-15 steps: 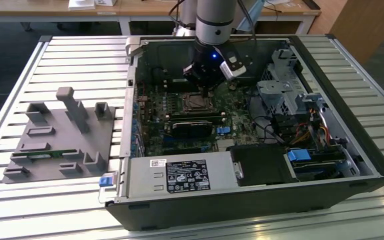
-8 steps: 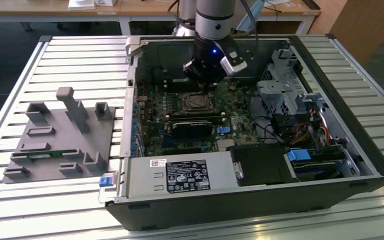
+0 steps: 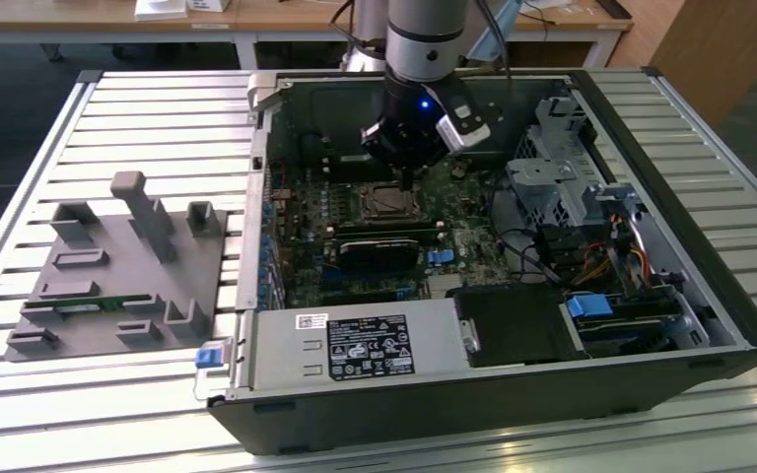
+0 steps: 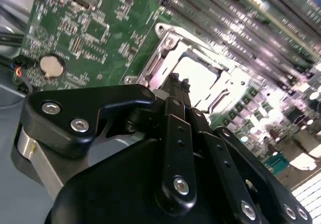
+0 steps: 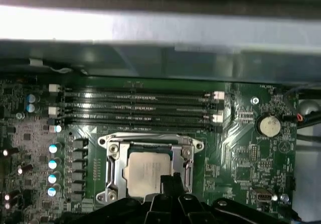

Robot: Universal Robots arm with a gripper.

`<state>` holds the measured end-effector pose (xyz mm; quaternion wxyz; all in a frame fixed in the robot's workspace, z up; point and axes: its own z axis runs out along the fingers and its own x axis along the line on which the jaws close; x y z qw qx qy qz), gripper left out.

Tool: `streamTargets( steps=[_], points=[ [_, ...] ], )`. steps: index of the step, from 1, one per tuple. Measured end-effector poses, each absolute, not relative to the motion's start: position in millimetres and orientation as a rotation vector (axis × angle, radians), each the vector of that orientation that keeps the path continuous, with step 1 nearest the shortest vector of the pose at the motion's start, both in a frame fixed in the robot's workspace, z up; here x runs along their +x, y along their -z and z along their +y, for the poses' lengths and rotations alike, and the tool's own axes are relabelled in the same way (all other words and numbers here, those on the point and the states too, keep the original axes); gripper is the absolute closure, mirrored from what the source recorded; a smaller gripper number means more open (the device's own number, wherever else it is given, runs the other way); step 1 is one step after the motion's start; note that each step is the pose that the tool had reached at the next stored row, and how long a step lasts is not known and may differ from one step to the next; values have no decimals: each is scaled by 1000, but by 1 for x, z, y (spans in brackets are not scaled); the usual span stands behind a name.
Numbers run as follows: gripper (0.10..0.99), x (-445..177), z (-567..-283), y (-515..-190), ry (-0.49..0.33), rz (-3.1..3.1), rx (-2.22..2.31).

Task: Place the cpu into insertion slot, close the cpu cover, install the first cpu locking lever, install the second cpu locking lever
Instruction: 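Install the second cpu locking lever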

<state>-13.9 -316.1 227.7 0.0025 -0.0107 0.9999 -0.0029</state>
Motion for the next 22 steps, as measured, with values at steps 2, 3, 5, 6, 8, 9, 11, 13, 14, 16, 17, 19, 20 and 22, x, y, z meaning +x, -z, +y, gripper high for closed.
streamTargets(
  steps=[2,3,5,6,8,9,11,13,14,16,17,19,20,22],
  points=[
    [980,-14,-321,-228,8,3136,-33],
    [980,-14,-324,-228,8,3136,-33],
    [980,-14,-329,-228,7,3136,-34],
    [980,-14,-332,-228,7,3136,-34],
    [980,-14,-337,-228,6,3136,-33],
    [980,-14,-340,-228,5,3136,-33],
    [980,-14,-344,-228,2,3136,-33],
    [980,-14,-347,-228,-10,3136,-34],
    [980,-14,-348,-228,-19,3137,-34],
    [980,-14,-351,-228,-38,3137,-34],
    [980,-14,-352,-228,-44,3137,-33],
    [980,-14,-355,-227,-45,3137,-33],
    [980,-14,-357,-227,-45,3137,-33],
    [980,-14,-359,-227,-45,3137,-34]
  ],
)
